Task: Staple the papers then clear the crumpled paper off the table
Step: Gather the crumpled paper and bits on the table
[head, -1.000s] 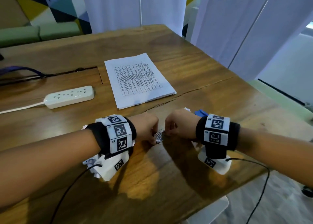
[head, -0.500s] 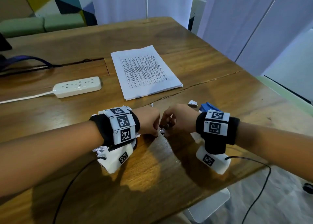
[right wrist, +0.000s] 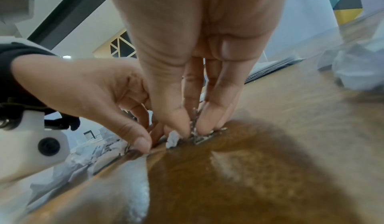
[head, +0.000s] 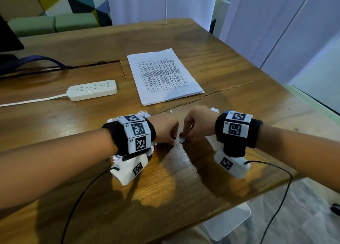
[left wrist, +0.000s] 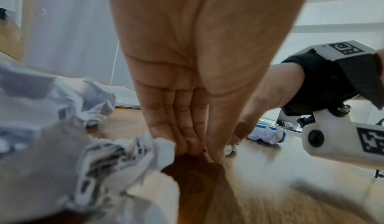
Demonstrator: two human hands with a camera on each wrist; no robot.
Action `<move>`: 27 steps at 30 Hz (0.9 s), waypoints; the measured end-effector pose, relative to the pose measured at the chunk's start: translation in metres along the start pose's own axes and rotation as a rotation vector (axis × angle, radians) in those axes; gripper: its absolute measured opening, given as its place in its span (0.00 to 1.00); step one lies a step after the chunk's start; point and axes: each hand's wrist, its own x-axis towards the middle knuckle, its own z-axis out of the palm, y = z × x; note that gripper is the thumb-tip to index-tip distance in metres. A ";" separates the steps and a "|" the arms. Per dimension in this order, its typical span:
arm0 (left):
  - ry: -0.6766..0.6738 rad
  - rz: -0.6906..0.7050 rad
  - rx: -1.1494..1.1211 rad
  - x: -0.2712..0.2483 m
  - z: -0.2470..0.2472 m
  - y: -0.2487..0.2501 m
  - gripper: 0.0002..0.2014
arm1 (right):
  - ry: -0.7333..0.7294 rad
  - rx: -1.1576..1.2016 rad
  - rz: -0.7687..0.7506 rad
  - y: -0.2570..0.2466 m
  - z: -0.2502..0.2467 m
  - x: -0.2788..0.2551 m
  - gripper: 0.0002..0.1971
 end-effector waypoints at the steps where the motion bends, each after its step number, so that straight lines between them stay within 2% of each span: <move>1: 0.001 -0.005 -0.007 0.001 0.000 0.000 0.11 | 0.008 0.010 0.006 0.001 -0.001 0.000 0.05; 4: 0.001 -0.029 -0.018 0.007 0.003 0.001 0.12 | 0.031 0.071 0.021 0.007 -0.003 -0.001 0.04; 8: -0.001 -0.063 -0.046 0.013 0.004 0.004 0.14 | 0.049 0.207 0.038 0.019 -0.012 -0.004 0.09; 15: 0.001 -0.076 -0.161 0.022 -0.002 0.014 0.11 | 0.098 0.419 0.023 0.028 -0.030 -0.015 0.05; 19: 0.006 -0.072 -0.211 0.027 -0.008 0.019 0.12 | 0.126 0.441 0.040 0.031 -0.032 -0.017 0.04; 24: 0.000 -0.124 -0.252 0.028 -0.006 0.021 0.21 | 0.136 0.450 0.056 0.036 -0.033 -0.022 0.04; 27: 0.009 -0.138 -0.193 0.032 0.005 0.031 0.27 | 0.137 0.440 0.069 0.036 -0.034 -0.023 0.04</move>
